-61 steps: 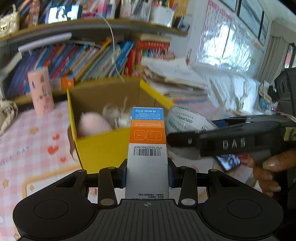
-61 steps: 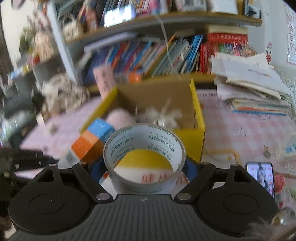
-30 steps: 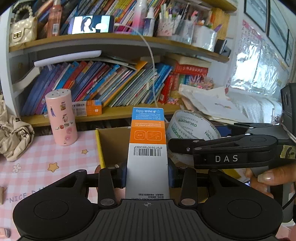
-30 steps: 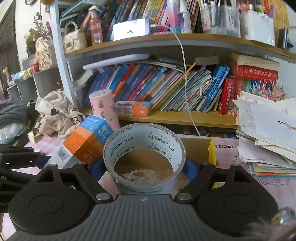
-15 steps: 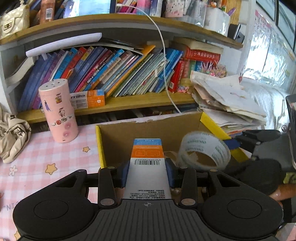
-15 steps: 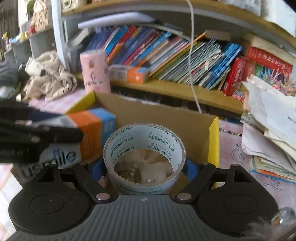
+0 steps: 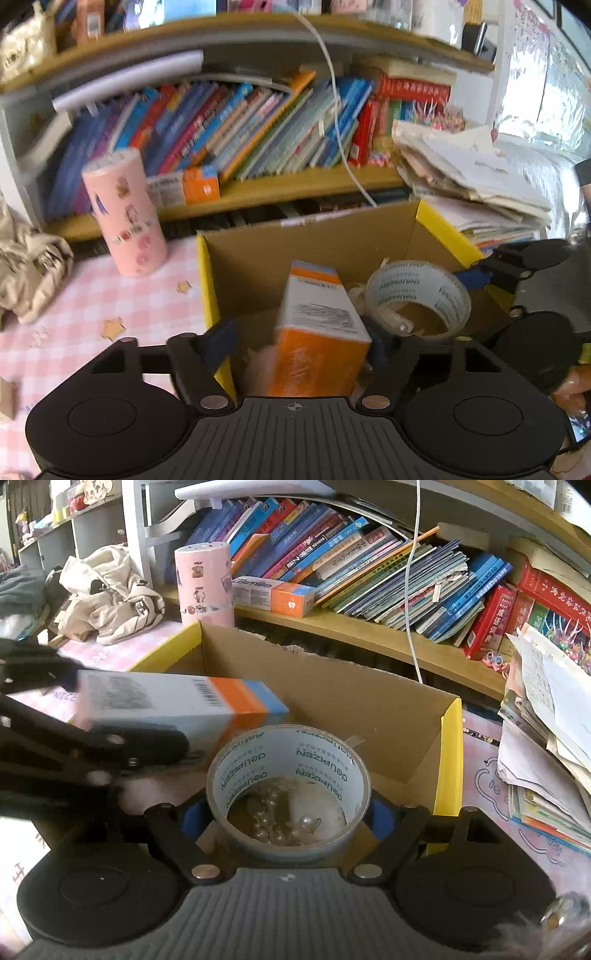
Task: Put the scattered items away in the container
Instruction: 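Lower both tools into the yellow box and open them, releasing usmile box and tape, then raise both open tools out of the yellow box and pull back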
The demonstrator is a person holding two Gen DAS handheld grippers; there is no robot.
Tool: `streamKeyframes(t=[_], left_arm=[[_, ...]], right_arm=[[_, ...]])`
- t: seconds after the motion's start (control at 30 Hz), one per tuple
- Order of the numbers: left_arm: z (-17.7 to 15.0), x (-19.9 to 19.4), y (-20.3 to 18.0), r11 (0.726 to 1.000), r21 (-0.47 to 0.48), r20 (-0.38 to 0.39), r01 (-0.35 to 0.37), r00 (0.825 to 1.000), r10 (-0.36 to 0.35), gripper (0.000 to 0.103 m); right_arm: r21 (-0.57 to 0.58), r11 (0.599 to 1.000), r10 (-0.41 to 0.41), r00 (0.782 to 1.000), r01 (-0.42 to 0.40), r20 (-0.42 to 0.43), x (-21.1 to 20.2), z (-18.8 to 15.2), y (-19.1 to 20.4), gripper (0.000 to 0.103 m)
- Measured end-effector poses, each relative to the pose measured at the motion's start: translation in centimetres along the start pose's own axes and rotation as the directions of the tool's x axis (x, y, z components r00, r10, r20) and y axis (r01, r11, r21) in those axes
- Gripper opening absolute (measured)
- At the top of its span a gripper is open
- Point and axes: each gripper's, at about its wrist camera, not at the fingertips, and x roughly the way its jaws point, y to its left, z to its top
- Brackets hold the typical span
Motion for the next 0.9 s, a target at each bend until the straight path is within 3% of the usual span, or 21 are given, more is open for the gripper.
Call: streamKeyframes(t=[0.27,0.33,0.9], left_arm=[[-1.3,-3.4,0.9,0.998,-0.062,0.045,-0.004,0.999,0.007,0.079],[-1.7,-4.2,1.1,0.997,-0.076,0.053,-0.015,0.998,0.019,0.079],[-4.6,-8.6,0.8,0.993,-0.108,0.084,-0.057,0.994,0.066,0.081]], right_arm=[[0.006,1.000,-0.005,1.000,0.005,-0.002,0.0,0.1,-0.1,0.085],[0.014,1.000,-0.010,1.000,0.010,0.005,-0.1,0.1,-0.1,0.091],[0.061,0.996,-0.072,0.993,0.066,0.090,-4.1,-1.0,0.2,0.092]])
